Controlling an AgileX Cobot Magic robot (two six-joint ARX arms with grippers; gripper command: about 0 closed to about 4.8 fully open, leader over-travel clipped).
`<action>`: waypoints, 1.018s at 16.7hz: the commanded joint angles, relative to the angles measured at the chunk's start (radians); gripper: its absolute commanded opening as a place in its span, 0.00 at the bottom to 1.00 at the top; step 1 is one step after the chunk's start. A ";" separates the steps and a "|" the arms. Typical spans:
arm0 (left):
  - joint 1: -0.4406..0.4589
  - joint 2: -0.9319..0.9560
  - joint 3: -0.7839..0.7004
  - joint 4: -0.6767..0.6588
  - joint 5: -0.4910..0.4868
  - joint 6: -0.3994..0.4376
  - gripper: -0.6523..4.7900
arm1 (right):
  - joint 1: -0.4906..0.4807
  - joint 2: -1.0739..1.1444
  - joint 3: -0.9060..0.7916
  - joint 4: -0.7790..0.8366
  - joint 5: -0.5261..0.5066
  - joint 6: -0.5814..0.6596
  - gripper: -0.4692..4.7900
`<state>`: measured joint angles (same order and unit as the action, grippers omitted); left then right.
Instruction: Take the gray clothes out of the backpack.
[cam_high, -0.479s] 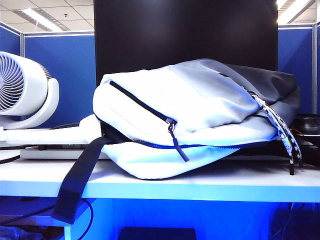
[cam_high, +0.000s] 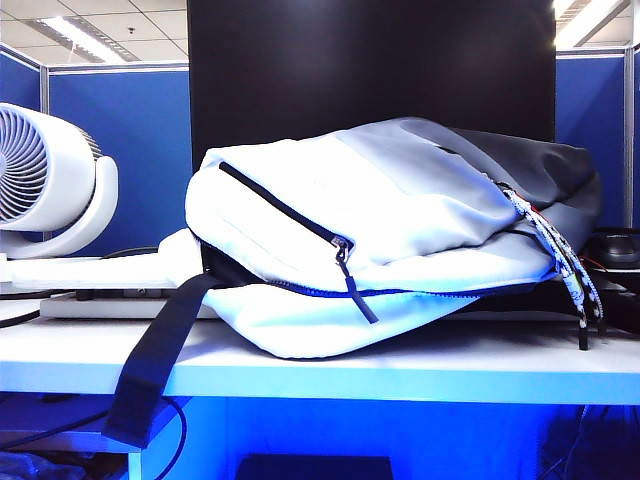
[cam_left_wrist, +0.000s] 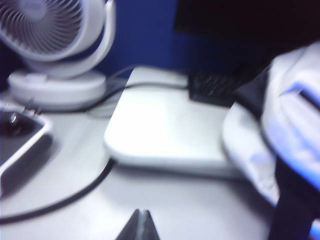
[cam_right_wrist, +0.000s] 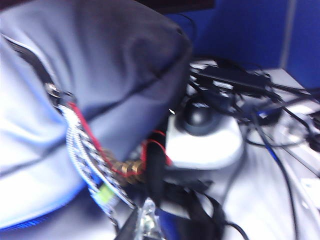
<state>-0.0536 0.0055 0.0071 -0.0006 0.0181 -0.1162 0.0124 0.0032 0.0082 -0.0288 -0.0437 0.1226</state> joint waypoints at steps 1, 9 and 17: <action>0.000 -0.002 0.000 0.033 0.077 -0.052 0.11 | 0.002 -0.002 -0.008 0.047 -0.045 0.057 0.08; -0.118 -0.002 0.031 0.711 0.258 -0.902 0.17 | 0.235 0.316 0.370 0.654 -0.325 0.552 0.15; -0.124 -0.002 0.046 0.565 0.274 -0.630 0.17 | 0.775 1.084 0.804 0.364 -0.159 0.048 0.43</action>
<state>-0.1772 0.0059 0.0498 0.5632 0.2951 -0.7982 0.7586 1.0531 0.7872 0.3698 -0.3153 0.2996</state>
